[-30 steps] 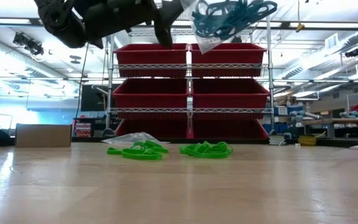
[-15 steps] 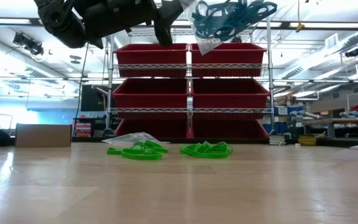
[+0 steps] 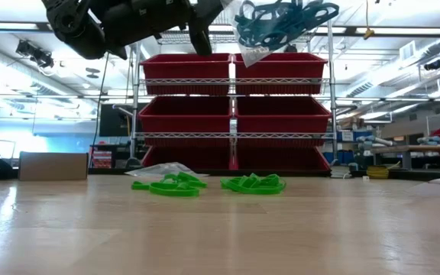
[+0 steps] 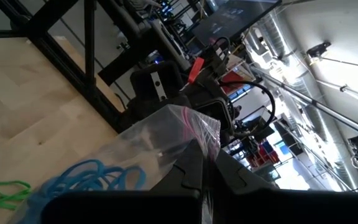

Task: Sort rubber bands
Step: Close the transparent zip bag

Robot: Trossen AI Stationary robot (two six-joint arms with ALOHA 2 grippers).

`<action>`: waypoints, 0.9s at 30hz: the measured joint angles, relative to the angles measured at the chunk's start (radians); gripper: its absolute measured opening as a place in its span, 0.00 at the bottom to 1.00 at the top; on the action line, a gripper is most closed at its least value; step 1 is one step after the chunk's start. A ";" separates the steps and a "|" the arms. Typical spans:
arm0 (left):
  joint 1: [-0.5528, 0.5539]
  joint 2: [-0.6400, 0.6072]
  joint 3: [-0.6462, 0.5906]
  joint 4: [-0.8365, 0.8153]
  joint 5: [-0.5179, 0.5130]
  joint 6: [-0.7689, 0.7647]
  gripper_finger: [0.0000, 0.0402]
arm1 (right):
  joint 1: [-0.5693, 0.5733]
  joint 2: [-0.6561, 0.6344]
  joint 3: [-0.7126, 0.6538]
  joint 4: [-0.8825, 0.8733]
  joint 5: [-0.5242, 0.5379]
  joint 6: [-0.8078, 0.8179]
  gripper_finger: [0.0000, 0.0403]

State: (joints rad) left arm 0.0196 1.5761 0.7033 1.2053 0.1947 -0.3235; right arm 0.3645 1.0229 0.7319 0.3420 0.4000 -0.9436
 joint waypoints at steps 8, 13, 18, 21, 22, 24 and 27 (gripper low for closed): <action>0.000 0.000 0.000 0.011 0.000 0.005 0.29 | 0.000 0.000 0.000 -0.005 0.000 0.006 0.00; 0.000 0.000 0.000 0.012 0.000 0.005 0.29 | 0.000 0.000 0.000 -0.009 0.000 0.008 0.00; 0.000 0.000 0.000 -0.029 0.000 0.009 0.25 | 0.000 0.000 0.000 -0.009 0.000 0.008 0.00; -0.002 0.000 0.000 -0.053 0.000 0.033 0.15 | 0.000 0.000 0.000 -0.008 0.000 0.007 0.00; -0.003 0.000 0.000 -0.055 0.004 0.037 0.12 | 0.000 0.000 0.000 -0.009 0.000 0.007 0.00; -0.003 0.000 0.000 -0.055 0.020 0.061 0.04 | 0.000 0.000 0.000 -0.008 0.000 0.007 0.00; -0.007 0.000 0.000 -0.047 0.023 0.089 0.02 | 0.000 0.000 0.000 -0.008 0.013 0.007 0.00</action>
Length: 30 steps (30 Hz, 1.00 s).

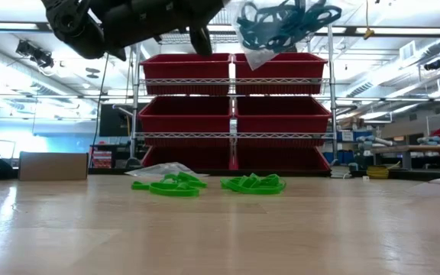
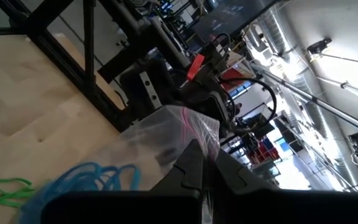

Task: Sort rubber bands
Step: Close the transparent zip bag

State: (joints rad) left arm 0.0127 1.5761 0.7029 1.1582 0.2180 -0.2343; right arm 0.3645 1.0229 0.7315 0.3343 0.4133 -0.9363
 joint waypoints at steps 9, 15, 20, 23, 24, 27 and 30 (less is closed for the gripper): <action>-0.001 0.000 0.000 0.003 0.004 0.023 0.01 | 0.000 0.000 0.000 0.000 0.017 0.000 0.00; -0.001 0.000 0.000 -0.004 0.040 0.015 0.00 | -0.001 0.000 0.000 -0.018 0.079 0.017 0.01; -0.013 0.000 0.000 -0.076 0.093 -0.016 0.00 | -0.001 0.000 0.000 -0.119 0.156 0.079 0.08; -0.020 0.000 0.000 -0.137 0.114 -0.033 0.00 | 0.000 -0.004 0.000 -0.243 0.162 0.117 0.10; -0.022 0.000 0.000 -0.153 0.114 -0.033 0.00 | 0.000 -0.005 0.000 -0.270 0.160 0.142 0.10; -0.022 0.000 -0.001 -0.175 0.114 -0.032 0.00 | -0.001 -0.005 0.000 -0.333 0.106 0.222 0.08; -0.016 0.000 -0.001 -0.174 0.113 -0.028 0.00 | -0.002 -0.005 0.000 -0.372 0.035 0.255 0.06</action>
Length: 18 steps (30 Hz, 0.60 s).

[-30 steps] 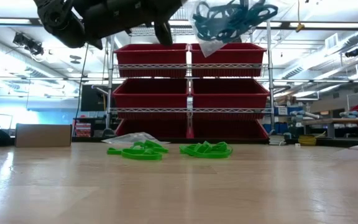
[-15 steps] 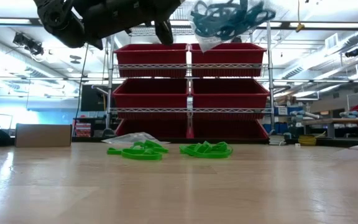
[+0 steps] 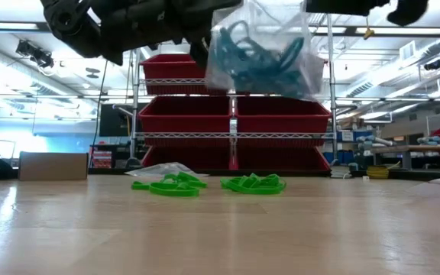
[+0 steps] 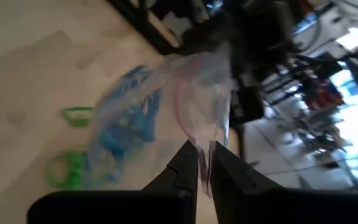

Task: Sort rubber bands
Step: Close the transparent zip bag

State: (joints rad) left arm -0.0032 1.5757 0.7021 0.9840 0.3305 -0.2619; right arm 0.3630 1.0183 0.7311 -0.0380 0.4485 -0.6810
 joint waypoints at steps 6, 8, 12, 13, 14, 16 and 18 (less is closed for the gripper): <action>0.025 0.000 0.000 -0.064 -0.003 -0.004 0.00 | -0.002 0.010 0.044 -0.183 -0.050 0.045 0.01; 0.029 0.000 0.000 -0.081 0.005 -0.005 0.00 | -0.005 0.022 0.064 -0.237 -0.087 0.067 0.01; 0.029 0.000 0.000 -0.097 0.011 -0.008 0.00 | -0.020 0.047 0.096 -0.266 -0.166 0.078 0.00; 0.029 0.000 0.000 -0.100 0.018 -0.009 0.00 | -0.024 0.057 0.104 -0.265 -0.191 0.077 0.00; 0.029 0.000 0.000 -0.105 0.023 -0.010 0.00 | -0.030 0.068 0.114 -0.266 -0.218 0.075 0.00; 0.029 0.000 0.000 -0.116 0.029 -0.011 0.00 | -0.042 0.094 0.137 -0.267 -0.268 0.071 0.00; 0.029 0.000 0.000 -0.128 0.039 -0.013 0.00 | -0.055 0.126 0.166 -0.266 -0.318 0.062 0.00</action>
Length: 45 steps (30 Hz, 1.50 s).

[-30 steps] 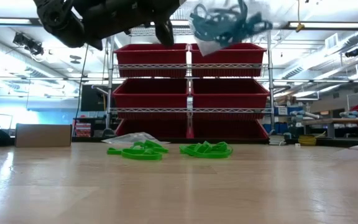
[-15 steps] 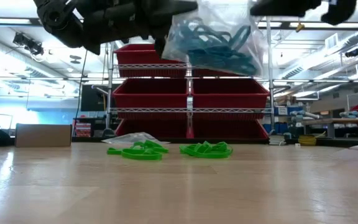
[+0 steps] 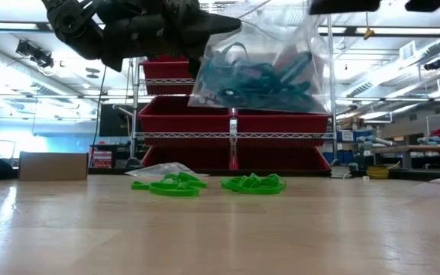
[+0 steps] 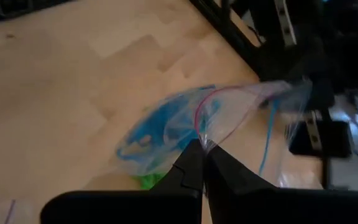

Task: Sort rubber bands
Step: Close the transparent zip bag

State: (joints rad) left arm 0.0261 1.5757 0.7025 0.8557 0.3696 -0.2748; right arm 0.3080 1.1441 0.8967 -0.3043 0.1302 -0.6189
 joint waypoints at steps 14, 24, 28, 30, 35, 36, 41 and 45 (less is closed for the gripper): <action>0.000 0.000 0.000 -0.085 0.049 -0.018 0.00 | -0.089 0.299 0.391 -0.480 -0.236 -0.065 0.00; 0.000 0.000 0.000 -0.101 0.064 -0.019 0.00 | -0.127 0.388 0.567 -0.701 -0.298 -0.089 0.00; 0.000 0.000 0.000 -0.102 0.064 -0.021 0.00 | -0.130 0.436 0.607 -0.788 -0.308 -0.088 0.00; 0.000 0.000 0.000 -0.102 0.064 -0.021 0.00 | -0.129 0.465 0.618 -0.829 -0.308 -0.087 0.00; 0.000 0.000 0.000 -0.104 0.062 -0.028 0.00 | -0.137 0.538 0.652 -0.929 -0.275 -0.086 0.01; 0.000 0.000 0.000 -0.104 0.061 -0.033 0.00 | -0.141 0.547 0.657 -0.943 -0.253 -0.086 0.02; 0.000 0.000 0.000 -0.103 0.063 -0.042 0.00 | -0.157 0.555 0.683 -0.967 -0.170 -0.073 0.13; 0.000 0.000 0.000 -0.103 0.065 -0.044 0.00 | -0.162 0.548 0.735 -0.988 -0.159 -0.042 0.27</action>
State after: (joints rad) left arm 0.0257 1.5761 0.7025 0.7529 0.4343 -0.3191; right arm 0.1462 1.6922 1.6317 -1.2923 -0.0288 -0.6613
